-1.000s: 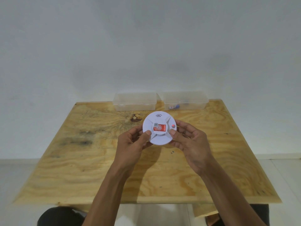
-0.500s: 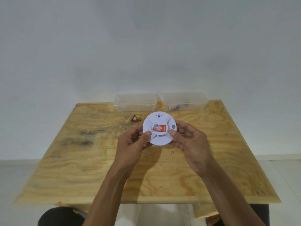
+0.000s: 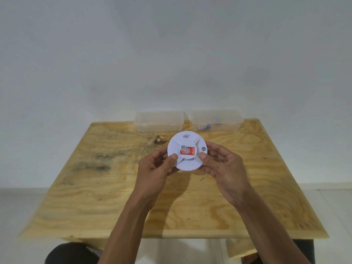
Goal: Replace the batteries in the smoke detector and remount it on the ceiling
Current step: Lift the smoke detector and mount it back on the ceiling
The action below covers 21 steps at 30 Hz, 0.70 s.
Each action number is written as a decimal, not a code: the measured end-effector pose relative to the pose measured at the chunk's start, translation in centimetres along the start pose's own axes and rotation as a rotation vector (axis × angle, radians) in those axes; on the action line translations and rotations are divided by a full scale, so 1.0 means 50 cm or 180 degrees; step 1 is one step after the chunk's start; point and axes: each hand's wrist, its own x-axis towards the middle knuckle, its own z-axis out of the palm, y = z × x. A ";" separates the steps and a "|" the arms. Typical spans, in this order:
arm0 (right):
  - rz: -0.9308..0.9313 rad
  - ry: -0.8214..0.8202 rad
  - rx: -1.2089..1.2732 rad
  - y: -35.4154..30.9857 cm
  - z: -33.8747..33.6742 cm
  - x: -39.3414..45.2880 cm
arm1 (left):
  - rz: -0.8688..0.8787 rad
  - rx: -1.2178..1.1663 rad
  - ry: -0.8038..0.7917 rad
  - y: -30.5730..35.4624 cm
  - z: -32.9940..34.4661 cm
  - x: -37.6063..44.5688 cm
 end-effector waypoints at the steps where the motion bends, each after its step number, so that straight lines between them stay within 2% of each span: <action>1: -0.0001 0.0000 -0.0008 0.000 0.001 0.001 | 0.0005 0.0011 0.0007 0.001 -0.001 0.001; 21: 0.0186 0.0159 -0.0274 -0.013 0.020 0.113 | -0.0208 -0.0029 0.0130 0.022 0.000 0.114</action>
